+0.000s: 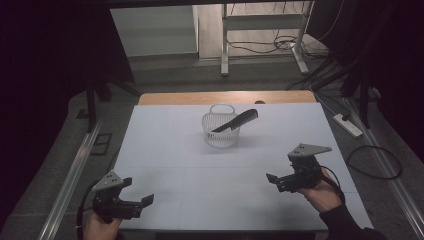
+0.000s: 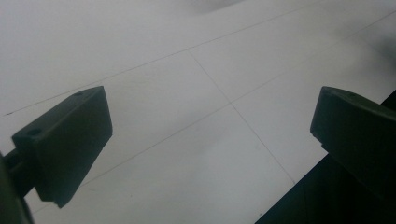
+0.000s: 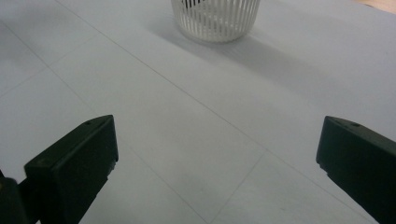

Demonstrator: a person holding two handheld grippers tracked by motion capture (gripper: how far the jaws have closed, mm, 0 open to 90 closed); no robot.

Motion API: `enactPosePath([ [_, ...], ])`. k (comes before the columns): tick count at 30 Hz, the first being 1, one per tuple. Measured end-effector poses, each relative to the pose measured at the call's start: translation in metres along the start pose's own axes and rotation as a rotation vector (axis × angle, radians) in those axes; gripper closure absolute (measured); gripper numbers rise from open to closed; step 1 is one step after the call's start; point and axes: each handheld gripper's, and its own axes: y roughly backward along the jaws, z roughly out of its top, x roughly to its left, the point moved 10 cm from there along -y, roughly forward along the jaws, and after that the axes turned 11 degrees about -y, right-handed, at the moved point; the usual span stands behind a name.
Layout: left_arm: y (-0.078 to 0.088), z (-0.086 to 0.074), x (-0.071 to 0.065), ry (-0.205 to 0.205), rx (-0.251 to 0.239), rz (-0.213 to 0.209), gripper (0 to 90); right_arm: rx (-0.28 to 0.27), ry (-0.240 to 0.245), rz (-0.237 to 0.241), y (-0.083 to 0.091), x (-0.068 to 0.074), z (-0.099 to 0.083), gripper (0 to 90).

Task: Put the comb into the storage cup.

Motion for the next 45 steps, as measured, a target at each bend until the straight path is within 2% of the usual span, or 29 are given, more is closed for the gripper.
enactPosePath([
  [21,0.000,0.000,-0.001,-0.010,0.003,0.004,0.0,0.005,-0.031,-0.039,0.024,-0.014,-0.023,0.0],
  [34,0.000,0.000,-0.001,-0.009,0.001,0.002,0.0,0.025,-0.026,-0.067,0.034,-0.021,-0.038,0.0],
  [45,0.001,0.001,0.000,-0.016,-0.009,0.014,0.0,0.011,-0.063,-0.097,0.048,-0.033,-0.049,0.0],
])
